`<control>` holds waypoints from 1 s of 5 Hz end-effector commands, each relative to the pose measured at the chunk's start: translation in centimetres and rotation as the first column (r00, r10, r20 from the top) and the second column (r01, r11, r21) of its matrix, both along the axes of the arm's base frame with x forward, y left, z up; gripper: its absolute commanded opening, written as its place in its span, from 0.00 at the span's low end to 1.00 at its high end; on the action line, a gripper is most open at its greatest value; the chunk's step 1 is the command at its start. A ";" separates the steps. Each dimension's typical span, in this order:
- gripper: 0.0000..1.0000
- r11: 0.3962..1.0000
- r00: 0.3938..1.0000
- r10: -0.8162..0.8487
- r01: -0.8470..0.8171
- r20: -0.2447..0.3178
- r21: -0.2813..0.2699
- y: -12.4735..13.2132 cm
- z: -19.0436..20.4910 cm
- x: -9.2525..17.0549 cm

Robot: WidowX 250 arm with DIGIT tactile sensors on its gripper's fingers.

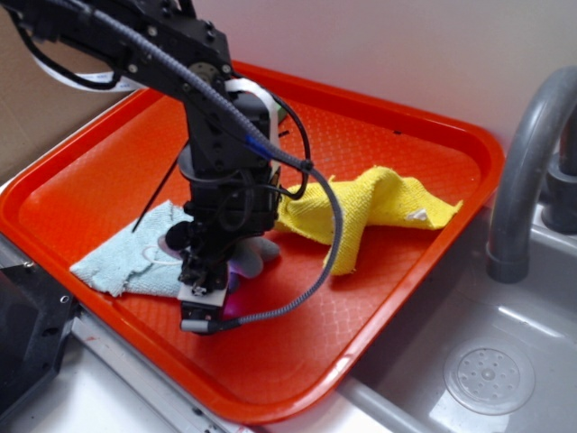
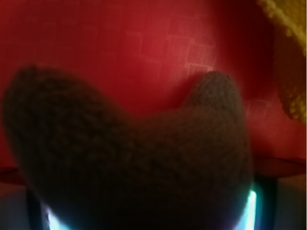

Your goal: Grab the gray animal.

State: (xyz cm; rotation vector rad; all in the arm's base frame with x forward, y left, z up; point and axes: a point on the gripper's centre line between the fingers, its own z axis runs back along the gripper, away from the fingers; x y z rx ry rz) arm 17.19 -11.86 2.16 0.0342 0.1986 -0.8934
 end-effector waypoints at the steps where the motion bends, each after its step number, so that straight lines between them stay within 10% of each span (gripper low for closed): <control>1: 0.00 0.999 0.999 0.014 -0.013 0.047 -0.041 0.0 1.5 -0.7; 3: 0.00 0.979 0.962 0.194 -0.202 0.194 0.021 0.9 5.9 0.3; 5: 0.00 0.760 0.718 0.646 -0.635 0.257 -0.136 3.1 14.8 1.5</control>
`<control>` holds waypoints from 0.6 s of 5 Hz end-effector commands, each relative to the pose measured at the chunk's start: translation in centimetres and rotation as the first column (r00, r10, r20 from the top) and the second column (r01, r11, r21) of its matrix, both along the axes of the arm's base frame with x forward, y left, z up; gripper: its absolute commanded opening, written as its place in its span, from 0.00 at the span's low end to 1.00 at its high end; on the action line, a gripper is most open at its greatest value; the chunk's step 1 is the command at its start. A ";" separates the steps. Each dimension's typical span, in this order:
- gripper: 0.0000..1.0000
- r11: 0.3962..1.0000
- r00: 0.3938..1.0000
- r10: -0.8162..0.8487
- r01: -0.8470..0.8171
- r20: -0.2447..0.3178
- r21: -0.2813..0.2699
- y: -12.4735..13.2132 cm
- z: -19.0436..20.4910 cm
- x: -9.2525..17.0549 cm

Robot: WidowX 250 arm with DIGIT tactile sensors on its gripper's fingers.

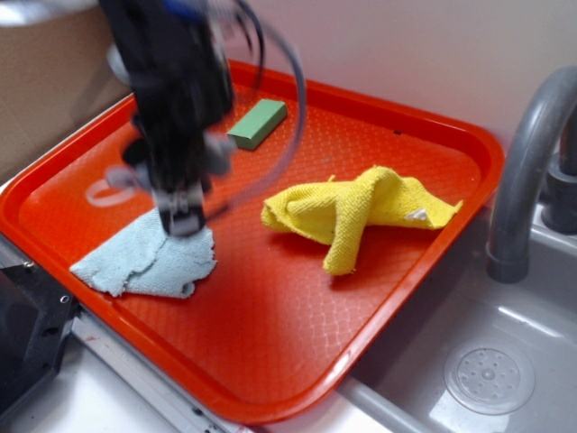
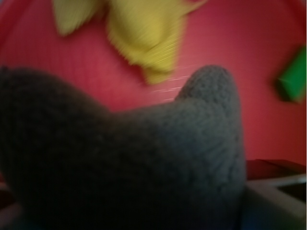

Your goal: Grab the gray animal.

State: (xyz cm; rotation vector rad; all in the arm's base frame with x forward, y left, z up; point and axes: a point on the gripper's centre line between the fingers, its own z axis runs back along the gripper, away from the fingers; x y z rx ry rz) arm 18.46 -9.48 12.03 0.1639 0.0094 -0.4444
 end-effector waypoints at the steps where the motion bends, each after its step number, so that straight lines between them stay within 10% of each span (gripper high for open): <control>1: 0.00 0.886 0.885 0.441 -0.403 0.148 -0.232 1.7 9.0 0.1; 3: 0.00 0.777 0.793 0.590 -0.507 0.151 -0.374 2.6 12.7 -0.1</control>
